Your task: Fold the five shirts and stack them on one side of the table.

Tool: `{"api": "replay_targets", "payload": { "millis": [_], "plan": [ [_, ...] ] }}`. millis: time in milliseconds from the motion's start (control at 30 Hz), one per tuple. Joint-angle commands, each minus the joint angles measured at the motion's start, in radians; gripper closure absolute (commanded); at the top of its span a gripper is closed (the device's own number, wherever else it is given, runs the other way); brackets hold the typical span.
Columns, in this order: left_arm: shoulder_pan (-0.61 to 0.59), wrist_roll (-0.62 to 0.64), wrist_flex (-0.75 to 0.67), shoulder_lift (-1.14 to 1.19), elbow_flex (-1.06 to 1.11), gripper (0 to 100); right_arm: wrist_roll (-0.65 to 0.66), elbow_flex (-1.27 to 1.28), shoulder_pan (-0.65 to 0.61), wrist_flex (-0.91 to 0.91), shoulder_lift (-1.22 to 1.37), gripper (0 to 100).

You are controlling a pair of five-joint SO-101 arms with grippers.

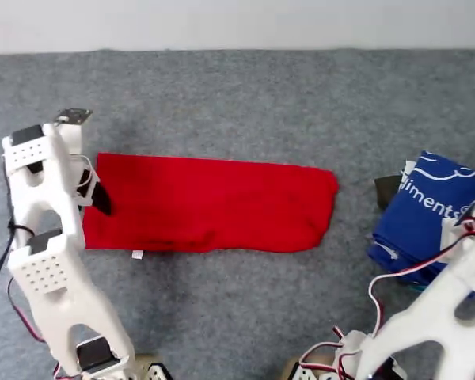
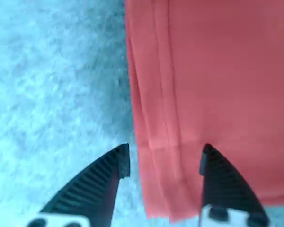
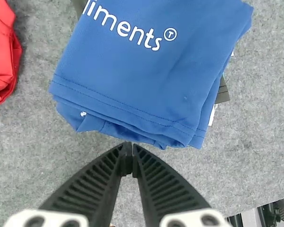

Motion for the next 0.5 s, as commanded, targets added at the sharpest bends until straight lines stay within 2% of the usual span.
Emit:
{"api": "replay_targets", "payload": {
  "millis": [0,167,267,367,467],
  "plan": [
    [0.023,0.002,-0.054,0.015,-0.036,75,0.006,-0.005,0.001,0.039,-0.027,99.0],
    [0.02,0.003,-0.097,0.089,-0.038,76,0.006,-0.005,0.005,0.041,-0.028,99.0],
    [0.018,0.002,-0.08,0.101,-0.053,84,0.006,-0.005,0.007,0.041,-0.028,99.0],
    [0.026,-0.003,-0.025,0.107,-0.101,98,0.006,-0.005,0.007,0.041,-0.028,99.0],
    [0.028,-0.028,0.031,0.095,-0.159,99,0.006,-0.005,0.005,0.041,-0.028,99.0]
  ]
}}
